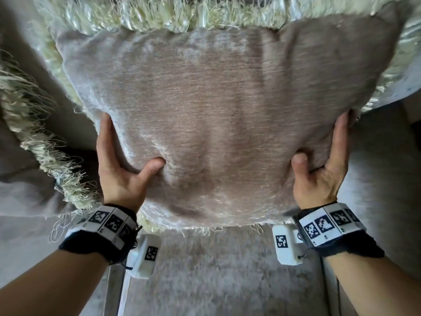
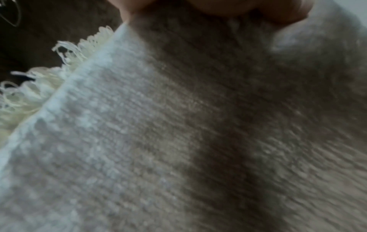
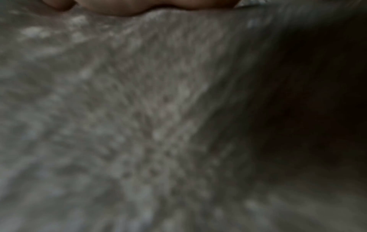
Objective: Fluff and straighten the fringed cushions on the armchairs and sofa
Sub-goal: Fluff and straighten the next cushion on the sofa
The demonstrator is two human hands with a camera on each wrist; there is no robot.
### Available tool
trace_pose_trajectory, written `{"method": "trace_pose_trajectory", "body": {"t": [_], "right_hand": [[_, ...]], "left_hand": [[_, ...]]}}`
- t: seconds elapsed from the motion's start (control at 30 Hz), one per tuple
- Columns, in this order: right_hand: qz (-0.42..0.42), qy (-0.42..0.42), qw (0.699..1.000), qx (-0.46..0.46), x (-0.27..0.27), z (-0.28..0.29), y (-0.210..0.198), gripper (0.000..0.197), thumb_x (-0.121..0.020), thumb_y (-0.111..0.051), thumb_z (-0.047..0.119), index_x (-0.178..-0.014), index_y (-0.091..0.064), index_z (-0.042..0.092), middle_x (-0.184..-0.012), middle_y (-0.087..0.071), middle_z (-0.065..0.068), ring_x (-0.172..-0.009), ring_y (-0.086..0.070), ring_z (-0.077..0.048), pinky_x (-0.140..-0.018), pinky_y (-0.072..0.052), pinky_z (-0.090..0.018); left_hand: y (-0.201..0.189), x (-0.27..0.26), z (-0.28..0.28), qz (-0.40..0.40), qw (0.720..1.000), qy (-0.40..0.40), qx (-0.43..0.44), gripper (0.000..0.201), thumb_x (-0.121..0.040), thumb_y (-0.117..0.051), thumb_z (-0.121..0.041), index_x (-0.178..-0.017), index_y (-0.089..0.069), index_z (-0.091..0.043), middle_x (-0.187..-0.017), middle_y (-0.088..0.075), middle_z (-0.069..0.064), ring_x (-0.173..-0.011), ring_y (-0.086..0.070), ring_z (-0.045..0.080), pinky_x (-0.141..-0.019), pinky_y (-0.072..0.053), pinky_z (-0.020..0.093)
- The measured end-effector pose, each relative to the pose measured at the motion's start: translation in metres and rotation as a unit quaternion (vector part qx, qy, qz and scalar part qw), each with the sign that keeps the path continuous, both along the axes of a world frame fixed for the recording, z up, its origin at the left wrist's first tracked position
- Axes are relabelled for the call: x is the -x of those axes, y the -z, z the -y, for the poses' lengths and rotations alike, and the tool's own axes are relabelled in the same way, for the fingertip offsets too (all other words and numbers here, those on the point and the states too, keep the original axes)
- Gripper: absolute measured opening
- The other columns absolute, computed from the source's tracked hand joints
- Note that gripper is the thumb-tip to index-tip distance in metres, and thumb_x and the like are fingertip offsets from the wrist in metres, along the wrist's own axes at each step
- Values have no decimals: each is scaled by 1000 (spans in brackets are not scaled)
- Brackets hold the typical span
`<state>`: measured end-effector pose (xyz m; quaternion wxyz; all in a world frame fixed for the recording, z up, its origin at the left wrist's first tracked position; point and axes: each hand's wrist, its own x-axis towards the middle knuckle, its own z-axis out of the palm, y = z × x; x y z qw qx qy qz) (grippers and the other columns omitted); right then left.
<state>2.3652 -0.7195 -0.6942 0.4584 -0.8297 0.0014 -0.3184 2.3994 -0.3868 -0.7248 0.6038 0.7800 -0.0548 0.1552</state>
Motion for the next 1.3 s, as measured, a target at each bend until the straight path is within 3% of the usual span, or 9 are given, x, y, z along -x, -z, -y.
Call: {"method": "trace_pose_trajectory", "body": {"t": [0.1, 0.2, 0.33, 0.4, 0.5, 0.8, 0.97, 1.1, 1.3], "right_hand": [[-19, -16, 998, 62, -6, 6, -46, 89, -88, -53, 70, -153, -27, 15, -153, -35, -16, -146, -35, -20, -118, -32, -37], [-32, -66, 986, 150, -23, 9, -97, 92, -84, -54, 73, -154, -30, 19, -143, -41, -23, -139, -35, 0, -114, -30, -20], [-3, -129, 965, 230, -52, 6, -137, 93, -83, -57, 71, -152, -35, 13, -126, -42, -8, -117, -42, 3, -104, -33, -11], [9, -134, 960, 245, -64, 5, -140, 92, -83, -56, 72, -152, -34, 15, -125, -35, 8, -113, -44, -6, -100, -36, -14], [-9, -119, 961, 248, -73, 9, -127, 91, -83, -55, 72, -153, -32, 19, -127, -30, 15, -119, -37, 14, -103, -30, -7], [20, -106, 961, 256, -72, 9, -97, 90, -87, -57, 65, -154, -32, 10, -134, -27, 3, -132, -31, 11, -107, -31, -13], [48, -94, 973, 207, -59, 7, -109, 82, -90, -59, 56, -148, -42, 0, -126, -40, -13, -126, -48, -12, -104, -42, -29], [59, -52, 978, 191, -36, 6, -119, 59, -92, -66, 34, -137, -56, -3, -126, -38, -18, -118, -52, -33, -95, -50, -52], [-10, -106, 980, 168, 8, -71, -148, 35, -90, -66, 28, -108, -72, -1, -96, -63, -11, -87, -63, -28, -80, -49, -30]], "left_hand": [[-12, 22, 10, -52, 996, -31, 59, 118, -78, -77, -58, -161, -11, -7, -169, -18, 5, -158, -13, 21, -127, -12, 51], [-15, 44, 23, -110, 986, -96, 81, 123, -73, -65, -78, -162, -6, -19, -170, -13, -5, -158, -9, 13, -128, -13, 46], [-8, 54, 37, -162, 972, -148, 85, 124, -64, -55, -92, -160, 0, -35, -171, -10, -2, -157, -12, 14, -126, -14, 54], [-6, 49, 45, -179, 966, -160, 95, 126, -61, -53, -94, -160, 2, -37, -171, -9, -1, -157, -12, 15, -126, -14, 54], [4, 35, 53, -190, 964, -153, 104, 124, -63, -53, -93, -159, 6, -40, -171, -10, 0, -157, -13, 18, -125, -15, 55], [35, 24, 50, -199, 963, -145, 111, 115, -70, -53, -89, -157, 7, -42, -171, -8, 3, -158, -11, 21, -126, -14, 55], [14, 20, 51, -194, 941, -227, 160, 91, -84, -55, -67, -159, -18, -30, -141, -51, -1, -123, -52, -12, -115, -40, 31], [-8, 28, 24, -213, 931, -249, 160, 86, -78, -58, -76, -147, -43, -27, -144, -47, 14, -124, -58, 12, -108, -50, 45], [-84, 43, -42, -210, 957, -195, 47, 49, -84, -56, -52, -115, -66, -16, -117, -68, 11, -87, -61, -14, -76, -48, 6]]}}
